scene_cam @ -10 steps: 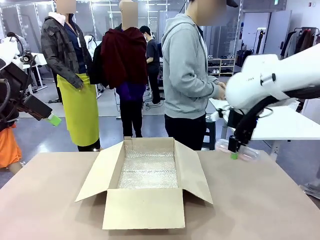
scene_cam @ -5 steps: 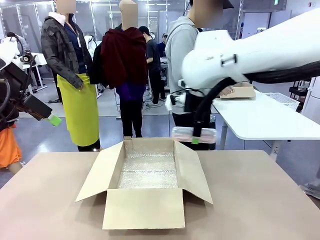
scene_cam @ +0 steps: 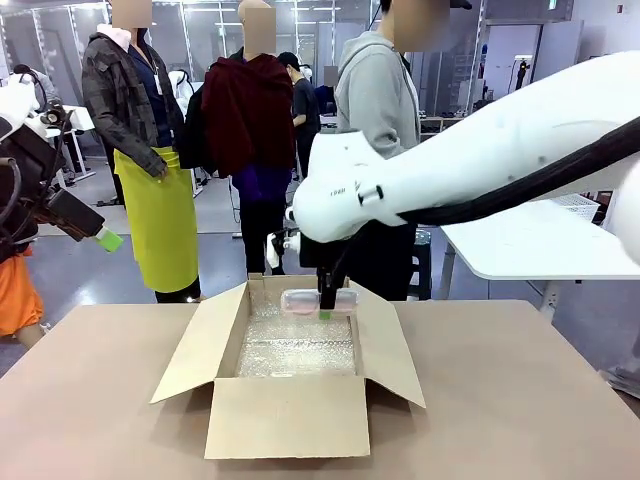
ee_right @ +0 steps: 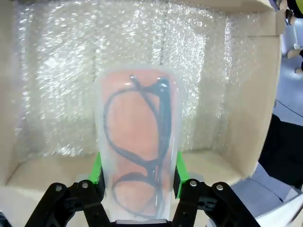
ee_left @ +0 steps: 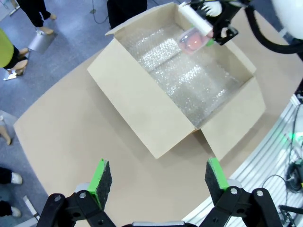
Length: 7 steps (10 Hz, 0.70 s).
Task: Pack the glasses set securely to prepare it for shipping.
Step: Place the Glasses case inside the Package Box.
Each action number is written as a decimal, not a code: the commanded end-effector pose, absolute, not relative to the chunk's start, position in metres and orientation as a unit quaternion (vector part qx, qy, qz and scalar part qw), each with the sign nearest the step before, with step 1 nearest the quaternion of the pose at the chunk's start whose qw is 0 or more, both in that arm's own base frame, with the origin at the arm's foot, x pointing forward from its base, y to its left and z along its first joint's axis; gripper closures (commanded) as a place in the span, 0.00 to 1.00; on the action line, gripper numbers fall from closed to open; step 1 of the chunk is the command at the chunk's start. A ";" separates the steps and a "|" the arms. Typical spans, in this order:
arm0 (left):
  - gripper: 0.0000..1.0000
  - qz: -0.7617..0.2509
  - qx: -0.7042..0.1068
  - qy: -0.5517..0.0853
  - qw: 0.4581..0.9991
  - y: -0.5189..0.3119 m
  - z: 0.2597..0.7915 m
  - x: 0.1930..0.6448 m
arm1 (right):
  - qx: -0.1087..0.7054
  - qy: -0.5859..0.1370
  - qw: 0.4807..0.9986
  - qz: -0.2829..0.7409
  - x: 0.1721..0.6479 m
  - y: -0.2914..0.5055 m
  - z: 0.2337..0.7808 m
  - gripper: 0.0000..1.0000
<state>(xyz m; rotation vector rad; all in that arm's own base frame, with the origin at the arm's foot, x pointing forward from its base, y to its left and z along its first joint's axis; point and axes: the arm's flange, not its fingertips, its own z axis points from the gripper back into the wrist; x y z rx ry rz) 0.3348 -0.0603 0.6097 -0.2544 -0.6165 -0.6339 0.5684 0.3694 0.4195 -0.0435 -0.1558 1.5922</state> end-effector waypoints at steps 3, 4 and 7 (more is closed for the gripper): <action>0.00 -0.308 -0.128 -0.300 0.894 -0.059 0.611 0.334 | -0.031 -0.056 0.682 0.729 0.617 0.416 0.375 0.57; 0.00 -0.308 -0.128 -0.300 0.894 -0.059 0.611 0.334 | -0.024 -0.049 0.680 0.731 0.625 0.425 0.366 0.57; 0.00 -0.308 -0.128 -0.300 0.894 -0.059 0.611 0.334 | -0.010 -0.032 0.683 0.729 0.640 0.434 0.352 0.29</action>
